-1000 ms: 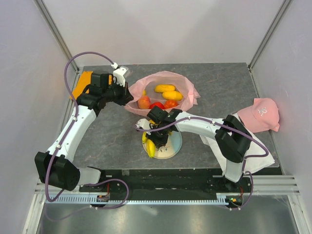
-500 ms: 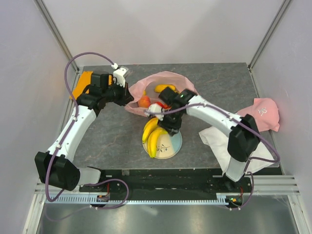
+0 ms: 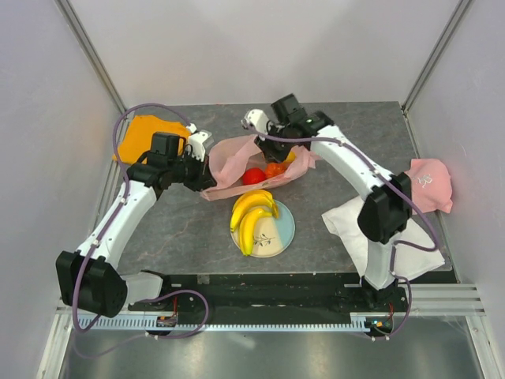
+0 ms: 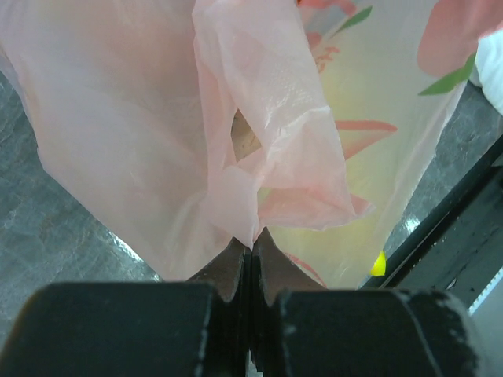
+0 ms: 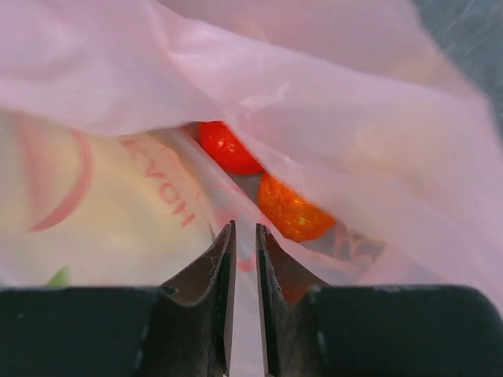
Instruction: Take the fake fruits out of the plastic bag
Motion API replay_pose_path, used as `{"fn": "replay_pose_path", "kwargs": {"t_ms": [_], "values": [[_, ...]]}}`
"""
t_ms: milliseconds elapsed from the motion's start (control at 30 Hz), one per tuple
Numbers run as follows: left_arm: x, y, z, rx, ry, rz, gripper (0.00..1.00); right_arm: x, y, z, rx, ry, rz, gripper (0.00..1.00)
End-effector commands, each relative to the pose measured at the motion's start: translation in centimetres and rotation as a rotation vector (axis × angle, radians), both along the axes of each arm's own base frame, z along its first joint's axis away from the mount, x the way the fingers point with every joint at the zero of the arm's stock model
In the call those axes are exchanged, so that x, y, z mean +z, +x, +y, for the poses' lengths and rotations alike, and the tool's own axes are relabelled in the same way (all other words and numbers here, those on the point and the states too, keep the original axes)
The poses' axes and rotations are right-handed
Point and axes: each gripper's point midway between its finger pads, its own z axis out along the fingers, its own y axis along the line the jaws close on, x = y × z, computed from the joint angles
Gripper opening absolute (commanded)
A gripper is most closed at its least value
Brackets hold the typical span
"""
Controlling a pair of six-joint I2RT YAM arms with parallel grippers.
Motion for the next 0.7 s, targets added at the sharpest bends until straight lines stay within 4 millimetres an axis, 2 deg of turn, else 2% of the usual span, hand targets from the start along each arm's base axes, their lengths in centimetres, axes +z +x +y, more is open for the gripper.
{"fn": "replay_pose_path", "kwargs": {"t_ms": [0,33,67,100,167,233,267,300,367,400,467,500,567,600,633,667], "values": [[0.2,-0.8,0.4,-0.044,0.023,-0.033,0.02,-5.8,0.3,-2.0,-0.103,-0.117,0.052,0.20],[0.0,-0.8,0.4,-0.048,0.030,-0.031,0.01,-6.3,-0.2,-2.8,-0.121,-0.142,0.048,0.19],[-0.2,-0.7,0.4,-0.051,0.034,-0.028,0.02,-8.2,-1.4,-3.9,-0.123,-0.173,0.076,0.19],[-0.4,-0.4,0.4,-0.050,0.038,-0.025,0.02,-7.4,-1.9,-4.4,-0.118,-0.171,0.047,0.19],[-0.4,0.0,0.3,-0.050,0.039,-0.028,0.01,-8.0,-2.1,-5.2,-0.128,-0.188,0.017,0.19],[-0.3,0.7,0.1,-0.049,0.038,-0.034,0.02,-7.5,-1.3,-5.1,-0.124,-0.191,-0.021,0.19],[-0.2,0.8,0.1,-0.050,0.037,-0.035,0.02,-6.3,-0.2,-4.6,-0.124,-0.178,-0.057,0.20],[-0.1,1.1,0.0,-0.053,0.032,-0.039,0.02,-6.7,0.6,-4.5,-0.111,-0.198,-0.069,0.21],[0.2,1.8,-0.2,-0.048,0.029,-0.045,0.02,-5.0,2.8,-3.9,-0.111,-0.183,-0.132,0.22],[0.3,2.0,-0.3,-0.048,0.028,-0.046,0.02,-5.9,3.5,-3.8,-0.101,-0.198,-0.129,0.23],[0.2,2.6,-0.4,-0.047,0.030,-0.042,0.02,-5.3,5.4,-3.7,-0.104,-0.193,-0.166,0.24],[0.3,2.8,-0.5,-0.050,0.028,-0.041,0.02,-6.6,6.1,-3.5,-0.103,-0.203,-0.146,0.26],[0.6,3.2,-0.6,-0.051,0.026,-0.046,0.01,-6.2,7.9,-3.3,-0.119,-0.187,-0.164,0.29],[0.8,3.4,-0.7,-0.053,0.024,-0.050,0.02,-7.5,8.4,-3.3,-0.120,-0.200,-0.146,0.31],[1.0,3.5,-0.8,-0.053,0.023,-0.054,0.02,-7.8,9.1,-3.4,-0.126,-0.201,-0.147,0.31],[1.1,3.7,-0.8,-0.053,0.020,-0.056,0.02,-7.4,10.0,-3.1,-0.126,-0.192,-0.166,0.32]]}}
